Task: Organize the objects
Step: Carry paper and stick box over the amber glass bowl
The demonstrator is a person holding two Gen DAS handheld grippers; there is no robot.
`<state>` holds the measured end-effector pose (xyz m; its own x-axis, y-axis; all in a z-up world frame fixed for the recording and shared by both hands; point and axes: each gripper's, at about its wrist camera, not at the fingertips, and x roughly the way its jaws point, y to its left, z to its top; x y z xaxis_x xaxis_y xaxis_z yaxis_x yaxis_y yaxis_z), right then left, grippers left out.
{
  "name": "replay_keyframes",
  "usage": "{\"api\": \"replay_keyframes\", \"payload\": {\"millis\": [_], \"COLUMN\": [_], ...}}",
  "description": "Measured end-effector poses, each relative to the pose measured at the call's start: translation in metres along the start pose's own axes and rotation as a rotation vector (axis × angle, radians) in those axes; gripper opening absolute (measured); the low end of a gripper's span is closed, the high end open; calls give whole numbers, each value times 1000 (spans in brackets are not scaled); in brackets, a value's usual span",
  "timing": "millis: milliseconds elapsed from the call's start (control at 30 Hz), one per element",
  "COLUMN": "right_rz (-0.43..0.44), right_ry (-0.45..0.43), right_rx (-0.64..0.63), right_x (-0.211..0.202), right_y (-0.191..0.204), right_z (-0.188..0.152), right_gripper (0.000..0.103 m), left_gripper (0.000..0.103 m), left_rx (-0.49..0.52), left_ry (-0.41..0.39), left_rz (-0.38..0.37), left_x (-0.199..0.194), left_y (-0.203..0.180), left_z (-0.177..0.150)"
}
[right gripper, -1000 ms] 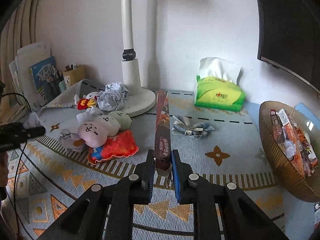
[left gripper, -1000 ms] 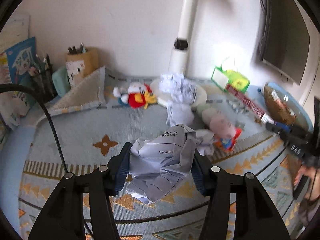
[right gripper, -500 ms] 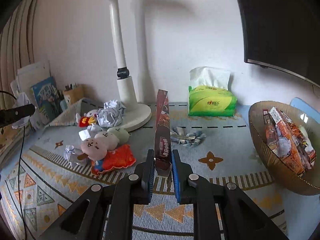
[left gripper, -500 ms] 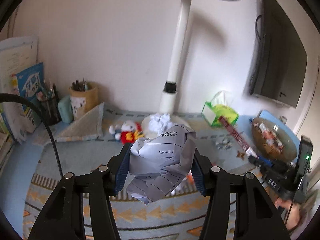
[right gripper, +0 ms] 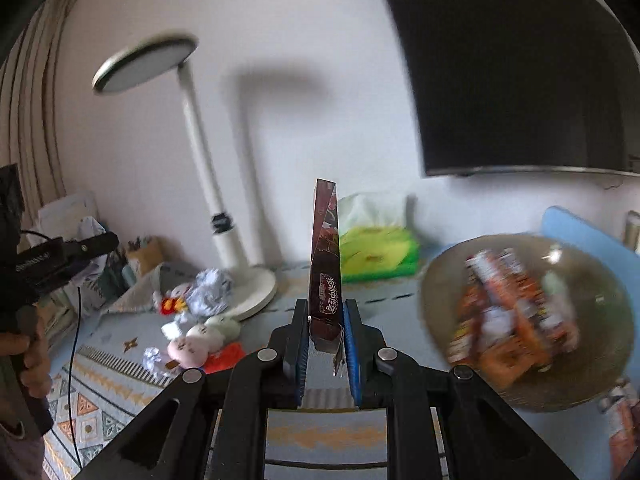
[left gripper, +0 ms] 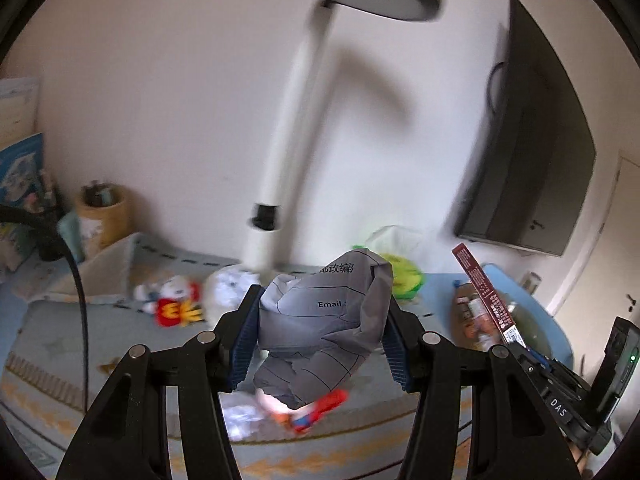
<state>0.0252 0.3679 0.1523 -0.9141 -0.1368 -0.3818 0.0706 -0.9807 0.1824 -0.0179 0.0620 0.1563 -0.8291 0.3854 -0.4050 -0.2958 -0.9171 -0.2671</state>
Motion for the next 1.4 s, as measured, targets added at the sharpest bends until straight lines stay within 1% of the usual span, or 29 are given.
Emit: {"api": "replay_keyframes", "payload": {"millis": [133, 300, 367, 433, 533, 567, 667, 800, 1000, 1167, 1300, 1400], "right_rz": [-76, -179, -217, -246, -281, -301, -321, -334, -331, -319, -316, -318], "right_ry": [-29, -50, -58, -69, -71, -66, -59, -48, -26, 1, 22, 28], "right_rx": [24, 96, 136, 167, 208, 211, 227, 234, 211, 200, 209, 209], "right_x": [-20, -42, -51, -58, -68, -70, -75, -76, -65, -52, -42, -39], "right_y": [-35, -96, -123, -144, -173, -182, -199, -212, -215, -216, -218, -219], "right_z": [7, 8, 6, 3, -1, -2, -5, -5, 0, 0, 0, 0], "right_gripper": [16, 16, 16, 16, 16, 16, 16, 16, 16, 16, 16, 16], "left_gripper": [52, 52, 52, 52, 52, 52, 52, 52, 52, 52, 52, 52], "left_rx": [51, 138, 147, 149, 207, 220, 253, 308, 329, 424, 425, 431], "left_ry": [17, 65, 121, 157, 186, 195, 223, 239, 266, 287, 309, 302], "left_rz": [-63, -166, -228, -293, -320, -338, -389, -431, -483, -477, -497, -493], "left_x": [25, 62, 79, 94, 109, 113, 124, 136, 150, 154, 158, 159], "left_y": [-40, -102, -125, -145, -179, -190, -214, -240, -261, -280, -285, -286], "left_z": [5, -1, -6, -12, -23, -28, -39, -53, -65, -78, -84, -86]}}
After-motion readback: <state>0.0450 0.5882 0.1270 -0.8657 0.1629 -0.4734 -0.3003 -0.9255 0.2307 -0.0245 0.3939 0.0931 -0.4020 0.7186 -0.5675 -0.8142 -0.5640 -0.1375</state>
